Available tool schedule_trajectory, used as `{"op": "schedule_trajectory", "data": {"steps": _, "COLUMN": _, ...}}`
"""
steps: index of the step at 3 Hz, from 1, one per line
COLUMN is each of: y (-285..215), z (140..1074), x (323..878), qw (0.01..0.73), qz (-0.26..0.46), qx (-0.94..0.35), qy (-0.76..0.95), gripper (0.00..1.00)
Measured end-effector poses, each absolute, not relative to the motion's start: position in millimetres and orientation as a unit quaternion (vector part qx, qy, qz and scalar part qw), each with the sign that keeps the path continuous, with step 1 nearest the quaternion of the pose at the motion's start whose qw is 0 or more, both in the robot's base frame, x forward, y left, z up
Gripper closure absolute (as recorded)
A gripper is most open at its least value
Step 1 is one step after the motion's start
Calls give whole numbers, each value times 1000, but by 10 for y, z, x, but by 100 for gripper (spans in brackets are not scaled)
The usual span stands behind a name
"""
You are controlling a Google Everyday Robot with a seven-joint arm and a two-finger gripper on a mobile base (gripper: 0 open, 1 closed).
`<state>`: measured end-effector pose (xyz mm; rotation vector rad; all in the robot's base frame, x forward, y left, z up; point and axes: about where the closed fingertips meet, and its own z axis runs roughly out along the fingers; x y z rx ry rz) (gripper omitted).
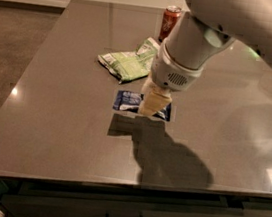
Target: Move rxbar blueberry near green jalapeno chip bag
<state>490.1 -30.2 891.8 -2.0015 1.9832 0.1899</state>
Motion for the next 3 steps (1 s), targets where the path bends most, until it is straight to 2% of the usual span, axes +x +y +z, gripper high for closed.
{"op": "schedule_trajectory", "data": {"steps": 3, "y": -287, "z": 9134, "x": 6036, "qw": 212, "qz": 44, "qx": -628, "qy": 748, "gripper": 100}}
